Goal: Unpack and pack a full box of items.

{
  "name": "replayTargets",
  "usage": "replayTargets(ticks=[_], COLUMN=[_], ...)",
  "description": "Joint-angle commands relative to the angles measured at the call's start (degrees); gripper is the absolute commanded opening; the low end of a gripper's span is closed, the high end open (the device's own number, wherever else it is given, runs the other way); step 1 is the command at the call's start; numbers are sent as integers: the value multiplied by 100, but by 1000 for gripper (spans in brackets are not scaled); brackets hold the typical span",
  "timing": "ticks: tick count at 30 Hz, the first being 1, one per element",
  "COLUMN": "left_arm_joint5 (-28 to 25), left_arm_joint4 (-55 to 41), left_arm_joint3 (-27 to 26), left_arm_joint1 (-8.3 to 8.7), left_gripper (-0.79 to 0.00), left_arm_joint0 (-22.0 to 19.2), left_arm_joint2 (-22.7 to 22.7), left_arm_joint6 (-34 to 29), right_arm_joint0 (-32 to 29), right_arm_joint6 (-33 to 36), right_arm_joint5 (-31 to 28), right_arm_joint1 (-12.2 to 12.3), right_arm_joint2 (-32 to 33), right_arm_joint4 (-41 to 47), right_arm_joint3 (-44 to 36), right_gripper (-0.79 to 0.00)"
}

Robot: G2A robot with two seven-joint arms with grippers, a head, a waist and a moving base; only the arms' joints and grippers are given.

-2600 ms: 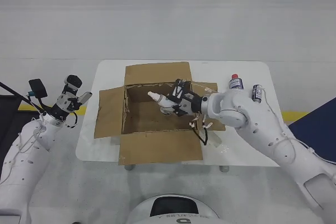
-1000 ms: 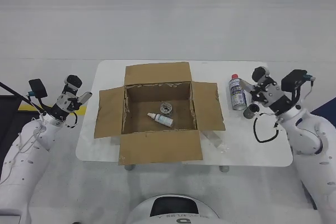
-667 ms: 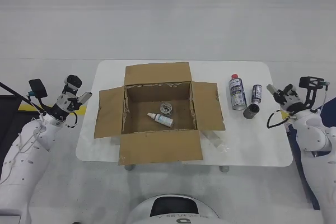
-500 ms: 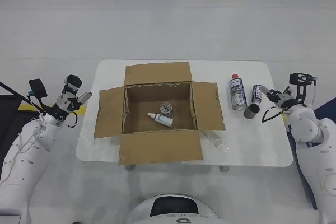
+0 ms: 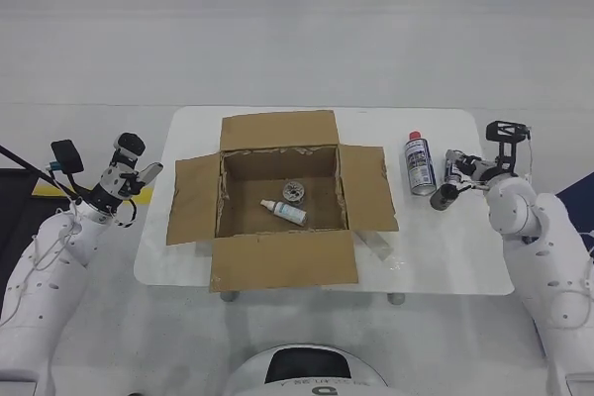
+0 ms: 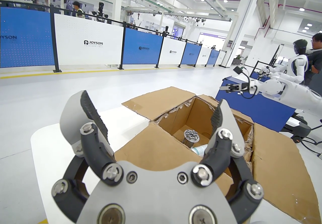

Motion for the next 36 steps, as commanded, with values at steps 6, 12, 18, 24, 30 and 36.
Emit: replayTargets(ticks=[6, 12, 18, 24, 30, 36], left_arm_joint5=[0, 0, 0, 0, 0, 0], left_arm_joint4=[0, 0, 0, 0, 0, 0], left_arm_joint3=[0, 0, 0, 0, 0, 0], left_arm_joint1=[0, 0, 0, 0, 0, 0], left_gripper=[0, 0, 0, 0, 0, 0], left_arm_joint0=[0, 0, 0, 0, 0, 0], left_arm_joint2=[0, 0, 0, 0, 0, 0], left_arm_joint6=[0, 0, 0, 0, 0, 0], right_arm_joint0=[1719, 2456, 3019, 3365, 3570, 3703], right_arm_joint6=[727, 616, 469, 387, 207, 109], right_arm_joint5=[-32, -174, -158, -183, -199, -224], right_arm_joint1=[-335, -558, -827, -1072, -1264, -1368], right_arm_joint2=[-1132, -1512, -1882, -2201, -2371, -2446], right_arm_joint4=[-120, -37, 15, -79, -100, -157], right_arm_joint3=[2091, 3351, 4404, 5161, 5636, 5968], right_gripper=[0, -74, -139, -283, -517, -785])
